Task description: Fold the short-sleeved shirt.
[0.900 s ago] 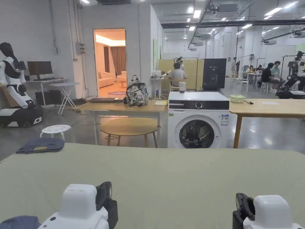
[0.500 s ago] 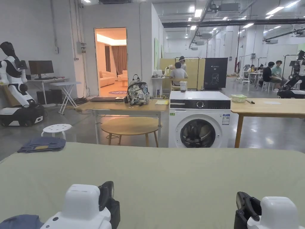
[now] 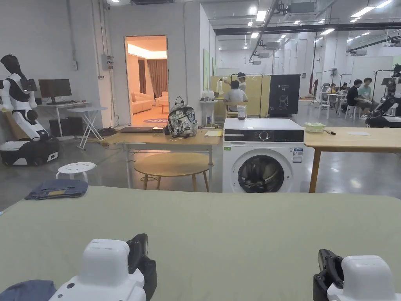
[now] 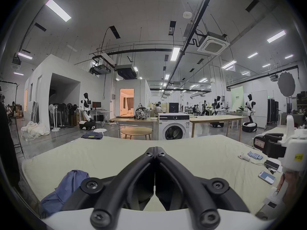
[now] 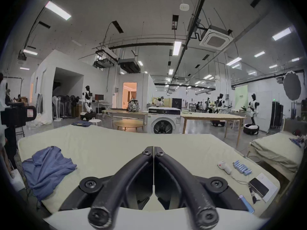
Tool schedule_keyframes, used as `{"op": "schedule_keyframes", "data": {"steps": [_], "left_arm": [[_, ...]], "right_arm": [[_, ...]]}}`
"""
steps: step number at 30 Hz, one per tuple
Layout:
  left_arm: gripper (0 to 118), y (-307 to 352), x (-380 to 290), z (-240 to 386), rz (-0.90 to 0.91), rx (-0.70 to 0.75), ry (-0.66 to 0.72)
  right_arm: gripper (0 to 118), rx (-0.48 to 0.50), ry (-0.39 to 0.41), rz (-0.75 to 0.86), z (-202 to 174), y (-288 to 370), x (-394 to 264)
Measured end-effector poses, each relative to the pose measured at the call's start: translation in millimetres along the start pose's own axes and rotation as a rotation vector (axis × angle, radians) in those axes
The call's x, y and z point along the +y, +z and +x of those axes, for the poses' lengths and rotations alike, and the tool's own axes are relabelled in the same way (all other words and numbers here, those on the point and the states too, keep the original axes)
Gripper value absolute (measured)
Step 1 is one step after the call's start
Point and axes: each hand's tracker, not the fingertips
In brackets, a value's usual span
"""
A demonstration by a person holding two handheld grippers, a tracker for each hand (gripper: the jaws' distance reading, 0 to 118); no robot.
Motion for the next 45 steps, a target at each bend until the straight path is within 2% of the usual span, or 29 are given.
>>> {"op": "schedule_keyframes", "data": {"steps": [27,34,37,45], "left_arm": [[0,0.1,-2.6,-4.7,-0.018,0.010,-0.003],[0,1.8,-3.1,-15.4,-0.019,0.024,0.003],[0,5.6,-4.4,-28.4,-0.028,0.053,-0.002],[0,19.1,-7.7,-90.9,-0.134,0.119,0.018]], "right_arm": [[0,0.028,-0.049,-0.024,0.9,-3.0,1.1],[0,0.035,-0.031,-0.051,-11.6,-12.7,0.3],[0,0.072,-0.009,-0.055,-27.5,-20.4,-2.9],[0,0.250,-0.057,-0.072,-79.3,-45.4,-9.7]]}}
